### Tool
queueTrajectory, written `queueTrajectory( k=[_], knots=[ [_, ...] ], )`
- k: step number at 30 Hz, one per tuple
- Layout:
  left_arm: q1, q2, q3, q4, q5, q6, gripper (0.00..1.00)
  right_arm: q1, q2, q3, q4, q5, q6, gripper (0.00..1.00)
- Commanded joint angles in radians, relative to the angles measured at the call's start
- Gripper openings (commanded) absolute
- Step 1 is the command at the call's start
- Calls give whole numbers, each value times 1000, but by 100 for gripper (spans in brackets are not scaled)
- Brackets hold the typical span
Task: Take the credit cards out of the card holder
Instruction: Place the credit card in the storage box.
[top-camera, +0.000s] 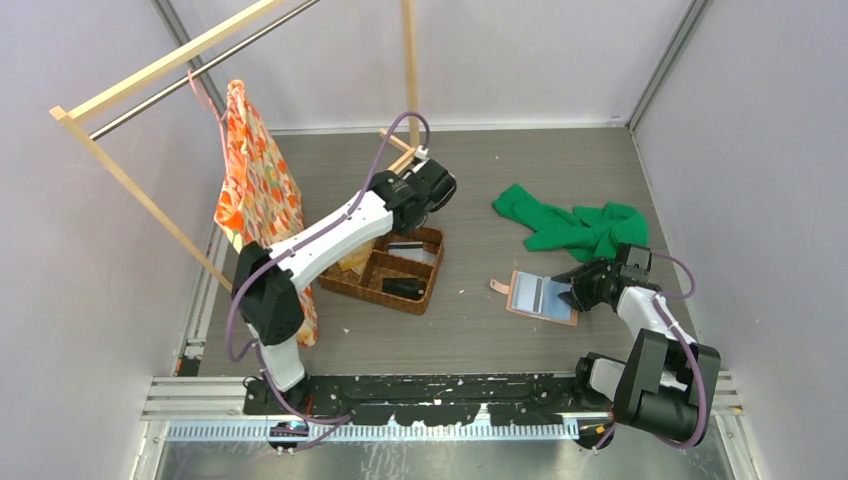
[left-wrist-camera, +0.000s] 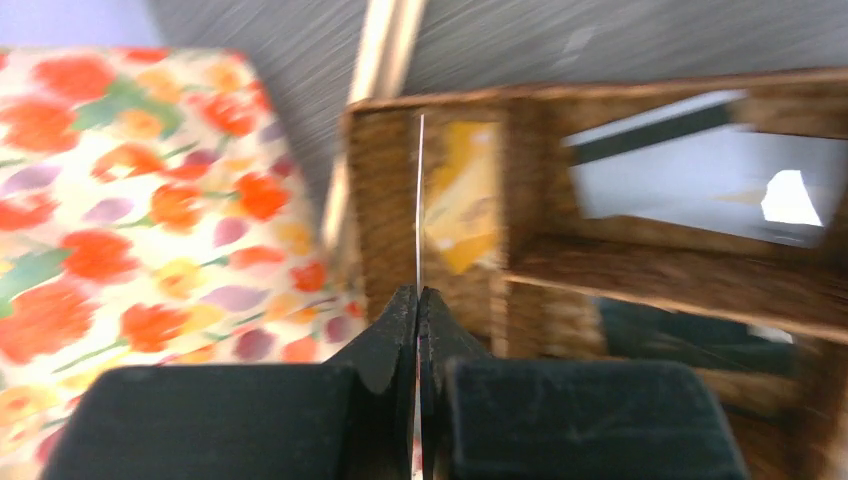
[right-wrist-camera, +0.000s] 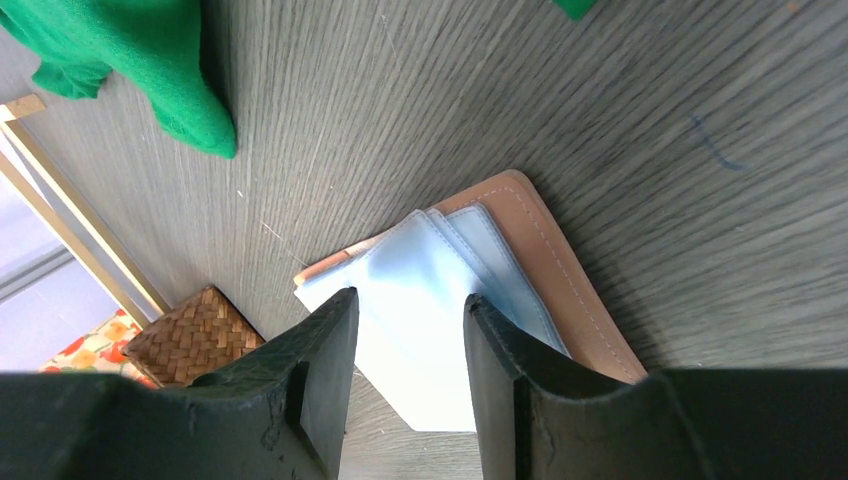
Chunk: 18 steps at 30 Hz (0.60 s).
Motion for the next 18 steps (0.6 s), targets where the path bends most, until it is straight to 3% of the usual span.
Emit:
queueTrajectory(
  k=[1,5,18],
  knots=[
    [84,51,-75,-64,-311,37,0,10,34,-47,-117,44,-26,50],
    [132,57,-182,74,-318,72,0,11,39,-48,-113,38,-27,50],
    [142,65,-286,199,-175,42,0,10,30,-49,-115,41,-26,52]
  ],
)
